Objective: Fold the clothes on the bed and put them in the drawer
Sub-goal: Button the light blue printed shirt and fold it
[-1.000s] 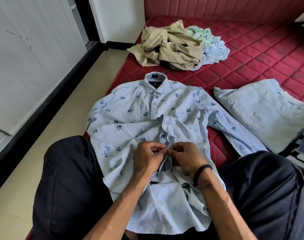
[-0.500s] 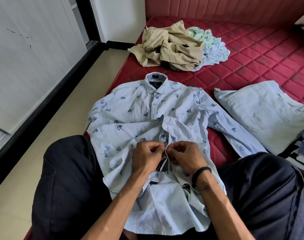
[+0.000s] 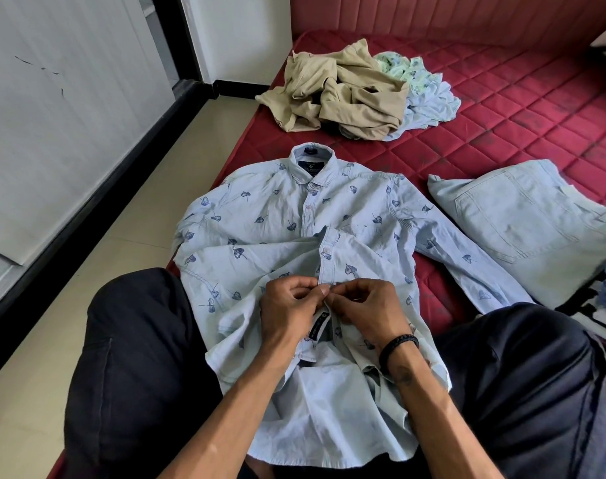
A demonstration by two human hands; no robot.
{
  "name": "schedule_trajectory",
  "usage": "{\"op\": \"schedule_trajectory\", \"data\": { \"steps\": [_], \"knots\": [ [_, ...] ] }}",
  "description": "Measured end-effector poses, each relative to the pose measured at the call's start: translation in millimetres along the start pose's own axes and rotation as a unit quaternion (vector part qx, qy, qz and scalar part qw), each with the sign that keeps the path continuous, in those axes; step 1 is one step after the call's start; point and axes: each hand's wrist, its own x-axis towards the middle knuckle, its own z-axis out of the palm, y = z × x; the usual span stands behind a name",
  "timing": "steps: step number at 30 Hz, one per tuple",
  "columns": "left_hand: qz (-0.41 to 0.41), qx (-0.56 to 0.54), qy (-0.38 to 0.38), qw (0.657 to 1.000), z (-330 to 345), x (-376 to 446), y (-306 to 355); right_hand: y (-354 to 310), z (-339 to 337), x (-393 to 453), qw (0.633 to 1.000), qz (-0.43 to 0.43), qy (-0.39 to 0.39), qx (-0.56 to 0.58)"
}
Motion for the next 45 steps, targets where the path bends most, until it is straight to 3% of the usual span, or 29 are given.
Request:
{"op": "schedule_trajectory", "data": {
  "steps": [3, 7, 15, 19, 25, 33, 36, 38, 42, 45],
  "knots": [
    [-0.039, -0.071, -0.022, 0.996, 0, 0, 2, 0, -1, 2, 0.998, 0.041, -0.021, 0.037],
    [-0.05, -0.099, -0.07, 0.991, 2, 2, 4, -3, -5, 4, 0.968, 0.137, -0.063, 0.201],
    [0.086, 0.119, -0.073, 0.986, -1, 15, -10, 0, -6, 6, 0.94, 0.195, -0.105, 0.26],
    [0.091, 0.143, -0.086, 0.982, -8, 16, -6, 1, -4, 6, 0.944, 0.197, -0.077, 0.253],
    [0.095, 0.189, -0.084, 0.974, -19, 25, 3, -1, 0, 18, 0.995, 0.09, -0.029, 0.045],
    [0.174, 0.225, 0.004, 0.958, -41, 146, 56, -61, -35, 118, 0.996, -0.058, 0.046, -0.046],
    [0.226, 0.361, 0.053, 0.903, -50, 229, 53, -75, -49, 176, 0.989, -0.087, 0.071, -0.098],
    [0.209, 0.428, 0.073, 0.876, -56, 276, 54, -79, -55, 222, 0.98, -0.092, 0.105, -0.144],
    [0.098, 0.445, 0.013, 0.89, -71, 331, 64, -83, -65, 298, 0.951, -0.061, 0.121, -0.278],
    [0.098, 0.431, -0.025, 0.896, -77, 348, 75, -87, -66, 324, 0.895, -0.036, 0.076, -0.438]
  ]
}}
